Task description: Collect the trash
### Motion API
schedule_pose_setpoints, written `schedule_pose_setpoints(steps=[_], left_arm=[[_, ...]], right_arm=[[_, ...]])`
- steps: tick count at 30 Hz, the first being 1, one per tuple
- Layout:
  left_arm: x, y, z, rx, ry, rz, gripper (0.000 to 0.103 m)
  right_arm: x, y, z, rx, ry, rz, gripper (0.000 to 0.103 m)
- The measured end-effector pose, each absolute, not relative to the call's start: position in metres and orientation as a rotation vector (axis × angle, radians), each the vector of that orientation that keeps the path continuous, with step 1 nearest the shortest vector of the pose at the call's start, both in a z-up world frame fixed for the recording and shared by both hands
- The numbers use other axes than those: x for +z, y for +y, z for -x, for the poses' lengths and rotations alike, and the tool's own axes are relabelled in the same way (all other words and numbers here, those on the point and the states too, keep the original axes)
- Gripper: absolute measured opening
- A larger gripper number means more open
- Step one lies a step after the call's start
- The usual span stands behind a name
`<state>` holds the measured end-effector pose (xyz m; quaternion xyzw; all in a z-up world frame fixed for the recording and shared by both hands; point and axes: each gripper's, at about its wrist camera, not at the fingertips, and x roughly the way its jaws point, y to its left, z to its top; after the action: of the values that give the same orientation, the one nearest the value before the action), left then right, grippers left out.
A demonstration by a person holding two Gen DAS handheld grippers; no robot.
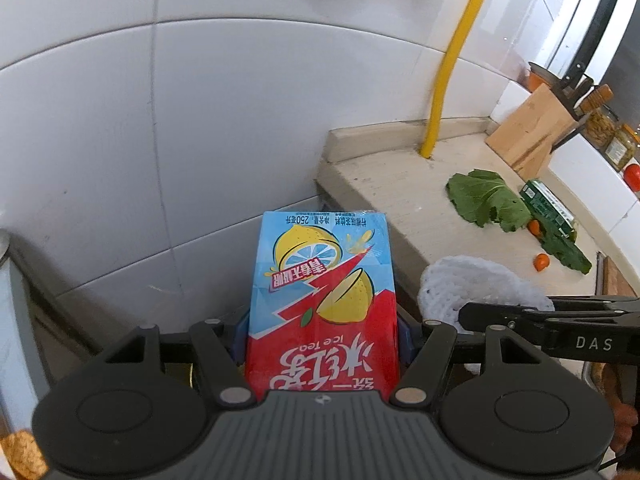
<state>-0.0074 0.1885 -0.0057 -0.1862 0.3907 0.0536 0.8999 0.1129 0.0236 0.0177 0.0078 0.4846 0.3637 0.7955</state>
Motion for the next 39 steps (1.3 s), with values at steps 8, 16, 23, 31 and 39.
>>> schedule_pose_setpoints(steps=[8, 16, 23, 31, 39], left_arm=[[-0.018, 0.202, 0.024, 0.146, 0.827, 0.403, 0.06], [-0.031, 0.212, 0.029, 0.176, 0.846, 0.421, 0.06], [-0.038, 0.216, 0.03, 0.194, 0.846, 0.424, 0.06], [-0.047, 0.222, 0.024, 0.204, 0.843, 0.445, 0.06], [-0.055, 0.226, 0.019, 0.224, 0.863, 0.454, 0.06]], right_arm=[[0.005, 0.042, -0.106, 0.795, 1.068, -0.006, 0.024], [-0.008, 0.06, -0.103, 0.798, 1.095, 0.011, 0.024], [-0.017, 0.071, -0.102, 0.796, 1.115, 0.025, 0.024], [-0.026, 0.083, -0.103, 0.774, 1.141, 0.049, 0.024], [-0.038, 0.091, -0.111, 0.759, 1.16, 0.065, 0.024]])
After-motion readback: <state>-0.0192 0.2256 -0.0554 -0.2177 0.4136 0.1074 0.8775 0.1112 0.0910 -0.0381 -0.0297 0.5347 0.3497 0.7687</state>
